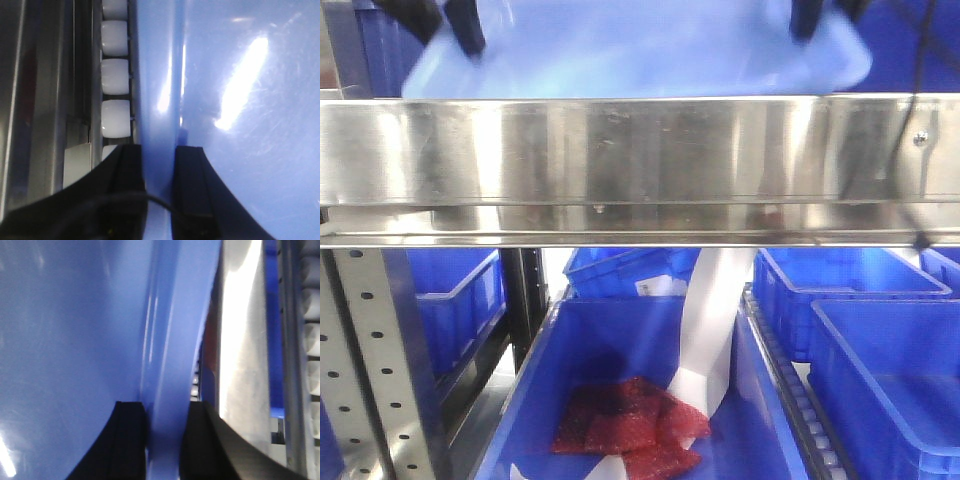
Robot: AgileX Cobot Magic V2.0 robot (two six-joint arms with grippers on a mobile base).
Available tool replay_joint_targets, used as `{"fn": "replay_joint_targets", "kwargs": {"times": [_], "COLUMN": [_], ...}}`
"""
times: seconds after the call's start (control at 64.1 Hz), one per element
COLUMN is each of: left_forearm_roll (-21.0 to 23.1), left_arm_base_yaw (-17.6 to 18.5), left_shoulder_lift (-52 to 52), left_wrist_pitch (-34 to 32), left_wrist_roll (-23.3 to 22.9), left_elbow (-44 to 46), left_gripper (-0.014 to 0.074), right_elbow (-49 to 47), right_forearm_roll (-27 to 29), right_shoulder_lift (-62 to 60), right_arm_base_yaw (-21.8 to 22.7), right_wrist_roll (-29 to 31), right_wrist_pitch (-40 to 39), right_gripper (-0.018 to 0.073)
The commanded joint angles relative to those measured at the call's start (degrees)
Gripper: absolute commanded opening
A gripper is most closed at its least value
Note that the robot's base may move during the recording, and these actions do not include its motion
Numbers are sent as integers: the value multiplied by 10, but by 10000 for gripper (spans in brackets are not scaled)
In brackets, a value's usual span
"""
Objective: Grab blue tray and place on right shelf
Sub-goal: 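Raise the tray and push it onto the upper shelf level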
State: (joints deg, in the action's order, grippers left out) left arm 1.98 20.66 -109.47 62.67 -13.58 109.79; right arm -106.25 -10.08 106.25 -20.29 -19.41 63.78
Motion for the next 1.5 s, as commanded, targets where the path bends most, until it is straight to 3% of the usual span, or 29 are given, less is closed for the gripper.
{"fn": "replay_joint_targets", "kwargs": {"times": [0.0,0.094,0.156,0.312,0.437,0.499,0.764,0.873,0.982,1.123,1.294,1.481], "left_forearm_roll": [7,7,7,7,12,15,15,3,-44,-69,-65,-62], "left_arm_base_yaw": [4,4,4,4,4,4,7,13,31,54,63,63], "left_shoulder_lift": [26,22,21,21,21,22,56,100,160,248,377,534], "left_wrist_pitch": [-46,-45,-50,-52,-44,-32,21,21,16,-22,-129,-243], "left_wrist_roll": [7,7,7,7,7,6,6,8,8,8,3,3], "left_elbow": [18,18,18,18,18,21,52,46,12,-83,-265,-464], "left_gripper": [-47,-43,-6,267,535,571,446,367,258,102,-48,-48], "right_elbow": [-20,-20,-20,-20,-20,-20,-19,-5,36,133,282,464], "right_forearm_roll": [-1,-1,-1,-2,-2,-2,2,3,3,3,2,-10], "right_shoulder_lift": [-20,-17,-17,-17,-21,-26,-86,-126,-179,-270,-384,-505], "right_arm_base_yaw": [-3,-3,-3,-2,-2,-2,-2,-4,-4,-4,-4,-4], "right_wrist_roll": [17,17,17,17,17,17,10,10,10,10,11,11], "right_wrist_pitch": [-27,-29,-31,-28,-19,-12,3,9,-5,-67,-157,-271], "right_gripper": [67,158,306,638,631,631,596,471,269,41,55,55]}}
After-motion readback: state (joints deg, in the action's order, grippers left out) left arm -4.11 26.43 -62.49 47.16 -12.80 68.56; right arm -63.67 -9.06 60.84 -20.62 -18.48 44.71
